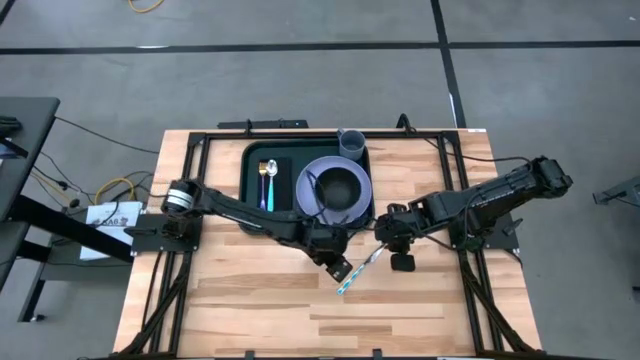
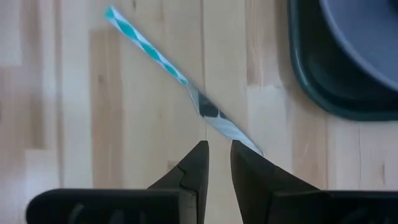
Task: Set up tray
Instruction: Put the knife on the napkin beside the spoon on the serving tray
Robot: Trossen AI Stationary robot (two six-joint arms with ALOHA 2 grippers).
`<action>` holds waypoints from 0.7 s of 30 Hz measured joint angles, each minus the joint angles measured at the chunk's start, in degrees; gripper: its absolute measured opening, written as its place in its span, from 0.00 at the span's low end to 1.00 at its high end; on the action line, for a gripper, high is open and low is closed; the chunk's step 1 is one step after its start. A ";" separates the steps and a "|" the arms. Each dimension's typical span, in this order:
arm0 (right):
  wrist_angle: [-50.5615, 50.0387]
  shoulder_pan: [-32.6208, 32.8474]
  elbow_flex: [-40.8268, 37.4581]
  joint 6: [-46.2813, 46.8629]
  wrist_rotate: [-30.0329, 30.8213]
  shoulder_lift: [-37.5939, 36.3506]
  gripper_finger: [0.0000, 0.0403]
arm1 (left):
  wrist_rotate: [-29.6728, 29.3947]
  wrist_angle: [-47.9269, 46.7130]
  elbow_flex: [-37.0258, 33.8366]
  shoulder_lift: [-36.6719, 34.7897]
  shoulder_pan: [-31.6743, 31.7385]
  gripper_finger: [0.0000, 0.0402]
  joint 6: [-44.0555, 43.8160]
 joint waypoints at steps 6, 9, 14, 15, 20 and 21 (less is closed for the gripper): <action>0.36 -2.79 4.96 -0.64 1.89 -0.08 0.15 | -0.45 -3.72 7.49 5.74 -0.33 0.36 3.01; -0.96 -4.40 7.73 -2.17 2.83 -0.47 0.15 | -0.45 -7.06 11.18 8.75 -0.35 0.36 3.94; -2.90 -6.44 10.54 -2.50 2.78 -1.67 0.15 | -0.84 -12.45 18.58 13.48 -0.41 0.36 5.42; -3.08 -6.74 10.82 -2.65 2.77 -2.18 0.15 | -1.25 -13.32 19.83 14.36 -0.49 0.36 5.78; -3.88 -7.77 11.94 -3.38 2.68 -4.27 0.15 | -2.57 -16.65 24.26 17.78 -0.88 0.36 7.25; -3.74 -7.80 12.17 -3.38 2.70 -4.71 0.15 | -2.58 -17.05 24.93 18.38 -1.01 0.36 7.46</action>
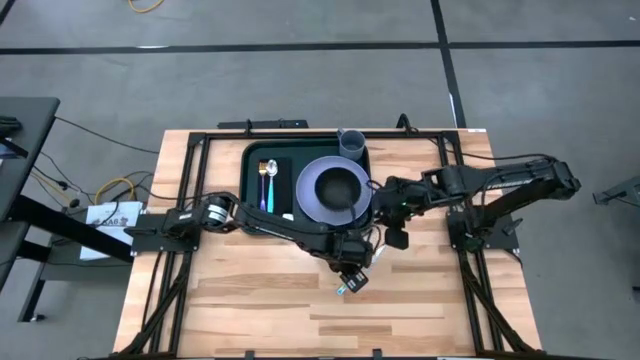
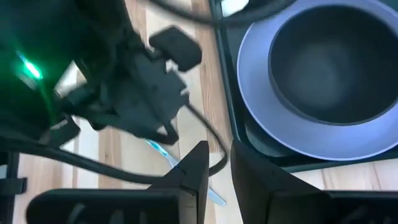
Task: Set up tray
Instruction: Put the knife on the napkin beside the spoon on the serving tray
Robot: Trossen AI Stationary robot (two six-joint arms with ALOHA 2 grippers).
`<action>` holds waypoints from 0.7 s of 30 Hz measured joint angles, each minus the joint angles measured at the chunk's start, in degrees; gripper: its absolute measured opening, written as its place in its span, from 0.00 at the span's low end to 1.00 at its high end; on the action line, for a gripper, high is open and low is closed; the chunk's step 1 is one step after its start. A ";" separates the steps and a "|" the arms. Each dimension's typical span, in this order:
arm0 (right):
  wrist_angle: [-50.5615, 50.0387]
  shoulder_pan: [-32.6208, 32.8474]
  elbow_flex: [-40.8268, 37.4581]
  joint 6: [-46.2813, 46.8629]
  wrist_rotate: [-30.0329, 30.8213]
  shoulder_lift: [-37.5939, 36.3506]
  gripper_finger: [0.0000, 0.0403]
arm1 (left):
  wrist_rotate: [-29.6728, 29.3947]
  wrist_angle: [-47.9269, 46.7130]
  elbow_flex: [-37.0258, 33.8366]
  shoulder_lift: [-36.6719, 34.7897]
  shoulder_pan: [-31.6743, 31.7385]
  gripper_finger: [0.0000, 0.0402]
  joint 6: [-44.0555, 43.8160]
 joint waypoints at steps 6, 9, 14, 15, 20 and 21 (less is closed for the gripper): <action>0.38 -0.63 0.81 0.98 -0.02 -2.10 0.15 | -0.45 0.87 1.80 1.79 -1.28 0.36 -0.44; 0.66 -0.70 0.81 1.36 -0.02 -2.32 0.15 | -0.58 0.00 2.14 1.92 -1.69 0.36 -0.22; 0.90 -0.61 0.81 1.40 -0.02 -1.84 0.15 | -1.32 0.33 2.23 1.92 -2.24 0.36 0.20; 0.98 -0.60 0.78 1.40 -0.02 -1.67 0.15 | -1.32 0.33 2.23 1.92 -2.32 0.36 0.20; 2.74 -0.59 0.78 1.44 -0.04 -1.33 0.15 | -2.34 0.37 2.23 1.92 -2.44 0.36 0.46; 3.07 -0.59 0.78 1.46 -0.07 -1.31 0.15 | -2.62 0.37 2.23 1.92 -2.44 0.36 0.62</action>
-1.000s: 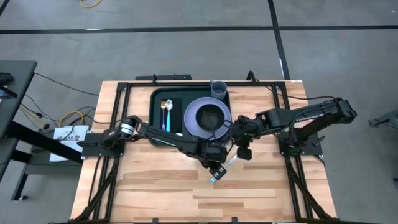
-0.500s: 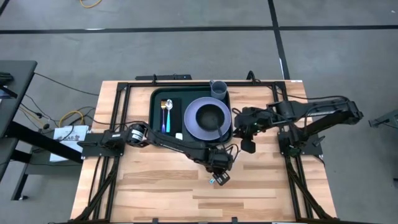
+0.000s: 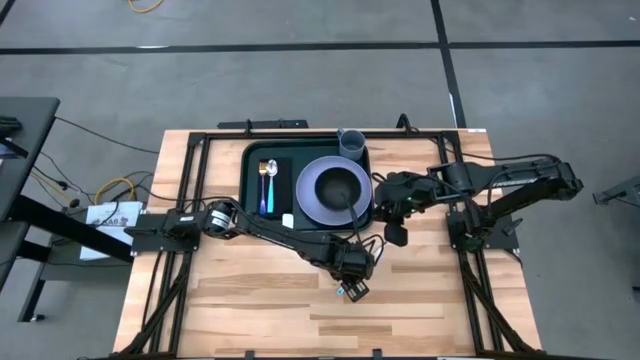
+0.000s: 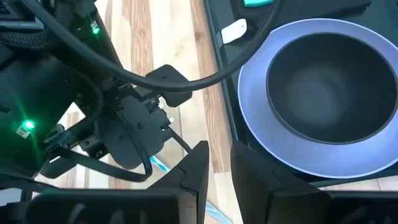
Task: Set up tray
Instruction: Put the knife on the napkin beside the spoon on the serving tray
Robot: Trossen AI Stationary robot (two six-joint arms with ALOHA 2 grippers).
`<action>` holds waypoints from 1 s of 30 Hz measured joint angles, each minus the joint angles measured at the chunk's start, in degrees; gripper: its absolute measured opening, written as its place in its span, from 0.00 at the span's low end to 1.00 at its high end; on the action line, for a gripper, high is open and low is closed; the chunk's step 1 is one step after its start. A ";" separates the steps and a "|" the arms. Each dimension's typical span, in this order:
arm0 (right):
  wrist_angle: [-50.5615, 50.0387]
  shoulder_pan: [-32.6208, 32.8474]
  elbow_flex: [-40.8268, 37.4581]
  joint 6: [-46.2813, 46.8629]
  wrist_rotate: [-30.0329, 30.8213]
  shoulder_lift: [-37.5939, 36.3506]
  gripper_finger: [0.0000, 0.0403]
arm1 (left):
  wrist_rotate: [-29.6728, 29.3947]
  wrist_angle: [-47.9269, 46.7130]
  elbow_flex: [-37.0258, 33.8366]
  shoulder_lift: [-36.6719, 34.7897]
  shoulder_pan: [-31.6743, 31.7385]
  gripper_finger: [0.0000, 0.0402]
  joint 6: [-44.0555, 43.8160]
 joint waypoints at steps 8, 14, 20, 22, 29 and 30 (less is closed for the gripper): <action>0.23 -0.02 0.00 0.07 -0.04 0.06 0.15 | -1.31 0.19 0.00 0.00 -0.07 0.36 -0.60; 0.28 -0.02 0.00 0.04 -0.04 0.06 0.15 | 1.32 1.45 -0.07 1.92 -0.70 0.36 -1.05; -0.06 -0.02 0.00 0.00 -0.02 0.00 0.15 | 2.86 2.32 -0.07 1.97 -1.14 0.36 -2.23; -0.20 -0.02 0.00 0.00 -0.02 0.00 0.15 | 3.15 1.42 -0.07 1.97 -1.20 0.36 -3.22; -0.08 -0.02 0.00 -0.07 -0.02 -0.02 0.15 | -0.03 0.73 -0.07 1.97 -1.77 0.36 -2.37; -0.01 -0.02 0.00 -0.09 -0.02 -0.02 0.15 | -0.23 0.62 -0.07 1.97 -1.77 0.36 -2.19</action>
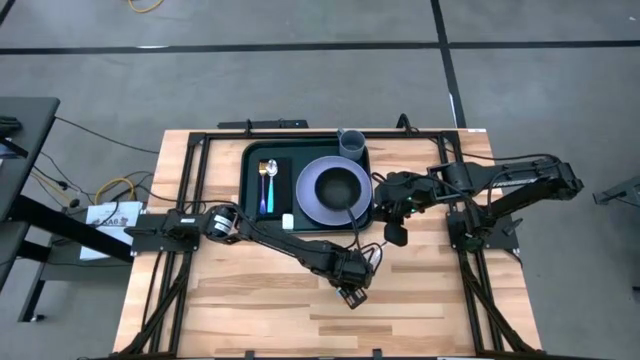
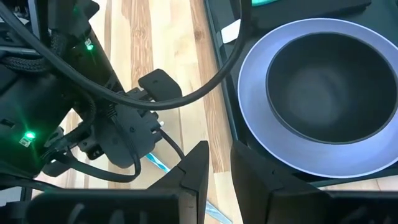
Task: Set up tray
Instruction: Put the knife on the napkin beside the spoon on the serving tray
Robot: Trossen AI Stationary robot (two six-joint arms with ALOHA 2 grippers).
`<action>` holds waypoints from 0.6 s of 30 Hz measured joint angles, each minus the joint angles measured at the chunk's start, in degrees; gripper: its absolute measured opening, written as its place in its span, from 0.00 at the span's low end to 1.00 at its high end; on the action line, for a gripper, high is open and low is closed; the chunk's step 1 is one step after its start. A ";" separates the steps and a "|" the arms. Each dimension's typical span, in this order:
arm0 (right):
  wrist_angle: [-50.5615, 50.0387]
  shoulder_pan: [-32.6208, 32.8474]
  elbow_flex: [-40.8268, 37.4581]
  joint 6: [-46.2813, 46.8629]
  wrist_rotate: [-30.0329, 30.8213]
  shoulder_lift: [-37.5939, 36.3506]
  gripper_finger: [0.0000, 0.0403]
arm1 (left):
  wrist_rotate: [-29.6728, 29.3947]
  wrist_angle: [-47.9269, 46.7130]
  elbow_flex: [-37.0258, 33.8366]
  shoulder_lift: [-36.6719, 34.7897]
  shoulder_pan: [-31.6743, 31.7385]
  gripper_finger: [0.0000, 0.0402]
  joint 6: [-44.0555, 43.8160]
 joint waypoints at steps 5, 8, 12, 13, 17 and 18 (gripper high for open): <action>-0.02 0.00 0.00 -0.07 0.00 0.00 0.15 | -0.66 -0.92 0.00 0.00 0.00 0.36 0.92; -0.01 0.00 -0.01 -0.42 0.00 0.00 0.15 | -0.79 -0.81 0.00 0.11 0.04 0.36 1.55; -0.02 0.00 -0.02 -0.44 0.00 0.00 0.15 | 1.12 -0.67 0.05 1.69 -0.04 0.36 1.56; -0.02 0.00 -0.02 -0.48 0.00 0.00 0.15 | 1.45 -0.52 0.18 1.95 -0.07 0.36 1.42; -0.02 0.00 -0.02 -0.48 0.00 0.00 0.15 | 1.99 -0.67 0.31 2.65 -0.05 0.36 1.18; 0.00 0.00 -0.02 -0.48 0.00 0.00 0.15 | 1.74 -0.83 0.33 2.73 -0.07 0.36 1.18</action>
